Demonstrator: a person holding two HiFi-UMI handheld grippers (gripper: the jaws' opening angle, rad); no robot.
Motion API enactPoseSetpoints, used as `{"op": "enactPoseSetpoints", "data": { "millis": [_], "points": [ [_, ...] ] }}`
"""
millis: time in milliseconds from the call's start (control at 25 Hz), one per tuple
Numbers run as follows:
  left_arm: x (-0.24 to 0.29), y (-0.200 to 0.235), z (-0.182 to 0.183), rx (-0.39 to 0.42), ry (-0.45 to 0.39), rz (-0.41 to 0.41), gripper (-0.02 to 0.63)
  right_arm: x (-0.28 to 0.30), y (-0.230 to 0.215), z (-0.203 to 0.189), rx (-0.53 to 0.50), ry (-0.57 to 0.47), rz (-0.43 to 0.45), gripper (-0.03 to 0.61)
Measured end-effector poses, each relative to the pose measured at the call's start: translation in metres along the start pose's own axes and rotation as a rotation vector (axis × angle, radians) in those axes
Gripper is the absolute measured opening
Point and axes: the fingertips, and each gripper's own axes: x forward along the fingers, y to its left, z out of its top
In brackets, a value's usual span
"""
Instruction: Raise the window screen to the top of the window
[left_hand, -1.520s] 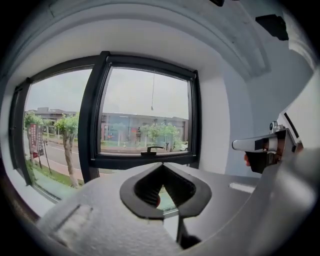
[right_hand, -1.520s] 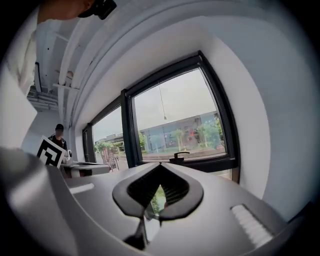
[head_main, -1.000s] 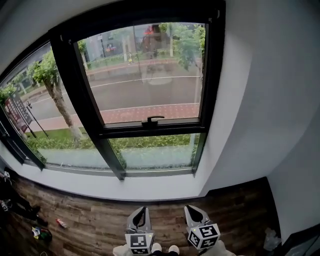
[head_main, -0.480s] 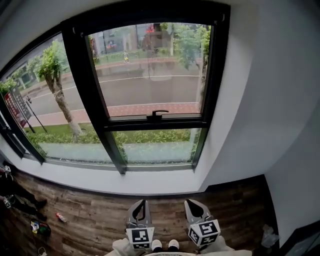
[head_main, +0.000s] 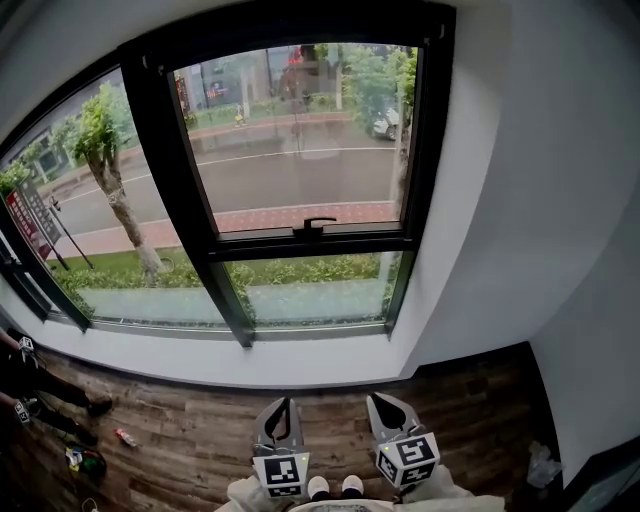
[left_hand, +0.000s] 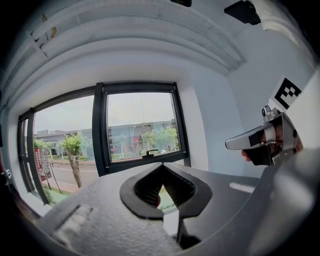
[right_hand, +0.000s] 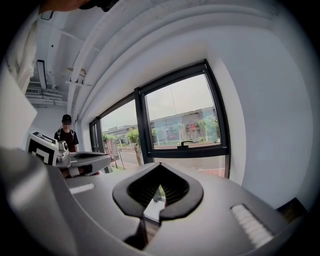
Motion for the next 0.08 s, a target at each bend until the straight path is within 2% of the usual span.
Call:
{"op": "enactPoseSetpoints", "data": {
  "millis": [80],
  "points": [
    [-0.0022, 0.0019, 0.0000, 0.000, 0.003, 0.003, 0.000, -0.0010, 0.0025, -0.0015, 0.002, 0.006, 0.001, 0.003]
  ]
}}
